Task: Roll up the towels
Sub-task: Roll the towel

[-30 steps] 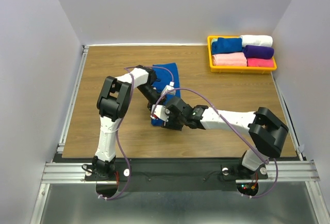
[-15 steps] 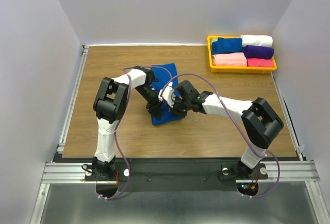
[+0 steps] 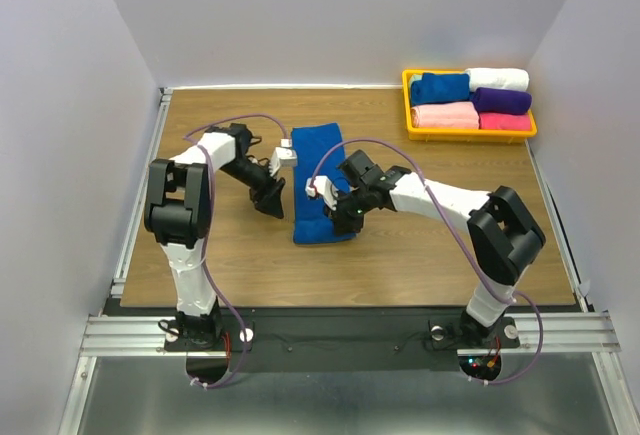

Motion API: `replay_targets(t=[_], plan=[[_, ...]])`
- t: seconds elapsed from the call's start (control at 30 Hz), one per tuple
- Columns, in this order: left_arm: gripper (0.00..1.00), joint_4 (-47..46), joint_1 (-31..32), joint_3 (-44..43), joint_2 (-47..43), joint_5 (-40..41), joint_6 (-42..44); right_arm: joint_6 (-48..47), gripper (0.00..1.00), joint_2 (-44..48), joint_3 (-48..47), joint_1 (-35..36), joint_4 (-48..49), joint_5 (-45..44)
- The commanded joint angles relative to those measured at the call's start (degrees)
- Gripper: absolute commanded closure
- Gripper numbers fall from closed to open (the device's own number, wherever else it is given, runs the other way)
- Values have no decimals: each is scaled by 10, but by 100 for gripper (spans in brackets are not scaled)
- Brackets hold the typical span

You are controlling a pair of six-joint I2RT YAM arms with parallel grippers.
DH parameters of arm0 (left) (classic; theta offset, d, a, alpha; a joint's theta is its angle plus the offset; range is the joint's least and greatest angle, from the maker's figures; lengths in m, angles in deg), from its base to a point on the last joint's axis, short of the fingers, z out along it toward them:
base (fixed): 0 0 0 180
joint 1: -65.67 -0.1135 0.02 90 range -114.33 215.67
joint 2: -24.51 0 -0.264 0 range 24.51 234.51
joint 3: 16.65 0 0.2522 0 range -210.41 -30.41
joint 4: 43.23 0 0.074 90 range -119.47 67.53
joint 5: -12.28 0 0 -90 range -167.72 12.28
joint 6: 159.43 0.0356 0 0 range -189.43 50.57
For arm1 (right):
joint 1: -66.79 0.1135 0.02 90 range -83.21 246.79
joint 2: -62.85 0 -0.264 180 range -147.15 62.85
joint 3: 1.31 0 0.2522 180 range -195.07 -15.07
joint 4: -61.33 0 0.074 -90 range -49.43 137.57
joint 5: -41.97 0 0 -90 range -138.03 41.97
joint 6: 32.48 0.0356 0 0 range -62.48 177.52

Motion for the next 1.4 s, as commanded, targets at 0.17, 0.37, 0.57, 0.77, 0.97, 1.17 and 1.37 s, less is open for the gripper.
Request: replay_targets(t=[0.17,0.37,0.57,0.77,0.97,1.17,1.37], plan=[[22,-148,-63,102,-223,28,-46,46,99,-68,-51,-31,-59,119],[2,-292,-2,293,-464,132,-10,84,99,-124,-101,-83,-93,216],[1,-436,198,487,-628,289,12,116,100,-202,-167,-108,-151,286],[2,-545,312,536,-603,381,-5,133,99,-254,-207,-111,-171,297],[5,-618,351,541,-536,404,12,141,99,-302,-230,-121,-193,308],[8,-684,367,555,-474,425,65,150,98,-333,-252,-129,-207,334],[14,-737,368,545,-400,456,90,147,96,-351,-269,-133,-228,344]])
